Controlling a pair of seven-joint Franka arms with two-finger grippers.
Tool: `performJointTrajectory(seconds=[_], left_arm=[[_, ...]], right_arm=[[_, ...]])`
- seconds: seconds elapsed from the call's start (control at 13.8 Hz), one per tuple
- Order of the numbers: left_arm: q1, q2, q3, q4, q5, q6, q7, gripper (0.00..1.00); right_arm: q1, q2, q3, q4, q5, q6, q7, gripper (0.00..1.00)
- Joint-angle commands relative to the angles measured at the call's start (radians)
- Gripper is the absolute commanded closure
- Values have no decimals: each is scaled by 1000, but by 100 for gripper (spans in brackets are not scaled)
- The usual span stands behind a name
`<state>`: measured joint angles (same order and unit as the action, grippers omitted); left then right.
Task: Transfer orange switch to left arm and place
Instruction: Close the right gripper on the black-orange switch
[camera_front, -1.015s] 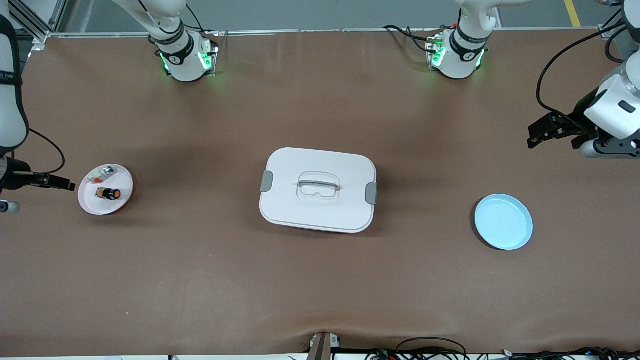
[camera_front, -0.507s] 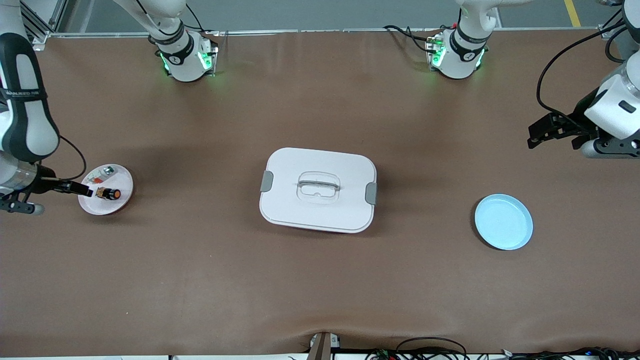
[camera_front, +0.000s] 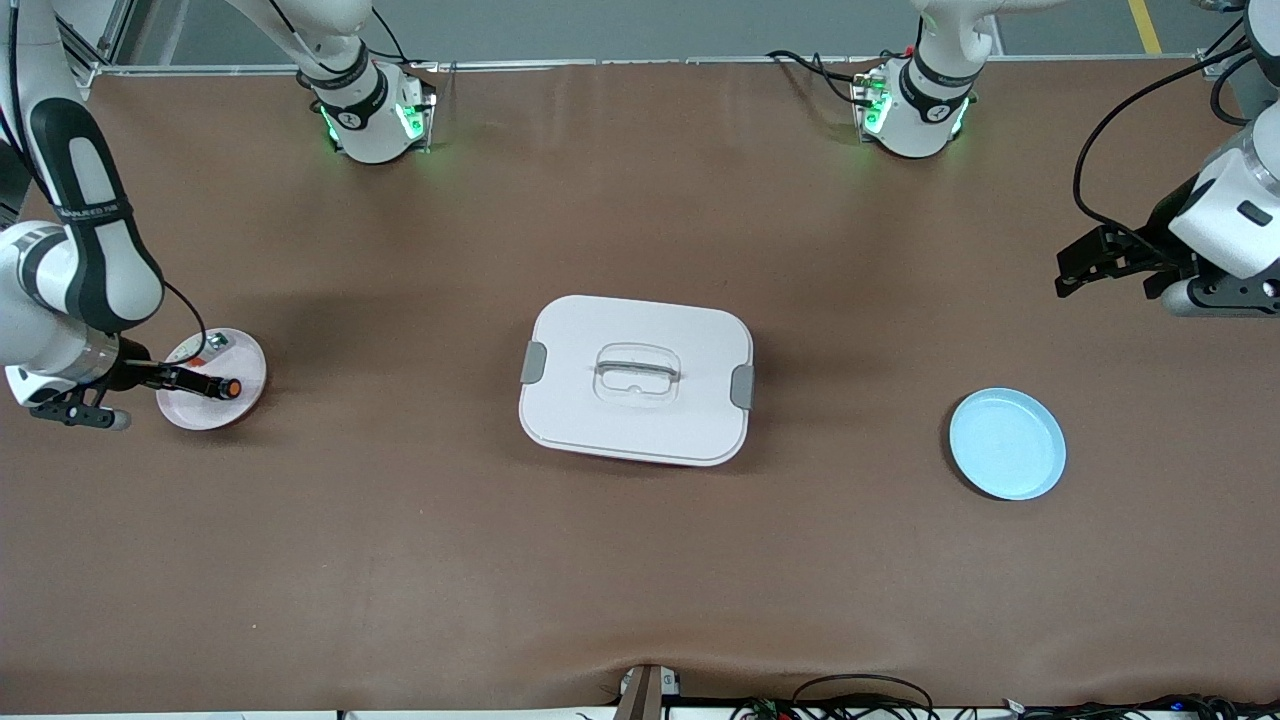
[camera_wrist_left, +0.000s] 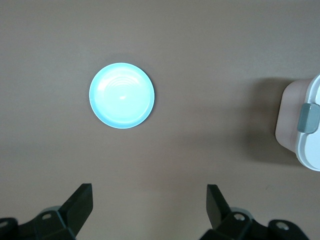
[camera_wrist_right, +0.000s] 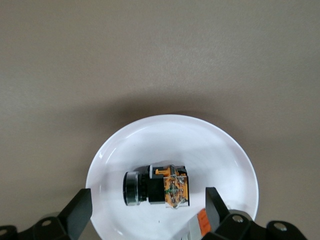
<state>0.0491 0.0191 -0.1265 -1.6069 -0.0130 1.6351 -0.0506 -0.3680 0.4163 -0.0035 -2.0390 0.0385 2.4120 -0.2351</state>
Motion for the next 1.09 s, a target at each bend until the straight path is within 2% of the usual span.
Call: performJointTrajectory(seconds=[0.0, 1.01], left_arm=[[2, 10, -2, 24, -5, -15, 6, 0], [2, 10, -2, 24, -7, -15, 6, 0]], right_arm=[[-19, 9, 13, -44, 20, 61, -35, 0], [-40, 68, 22, -49, 26, 98, -76, 0]])
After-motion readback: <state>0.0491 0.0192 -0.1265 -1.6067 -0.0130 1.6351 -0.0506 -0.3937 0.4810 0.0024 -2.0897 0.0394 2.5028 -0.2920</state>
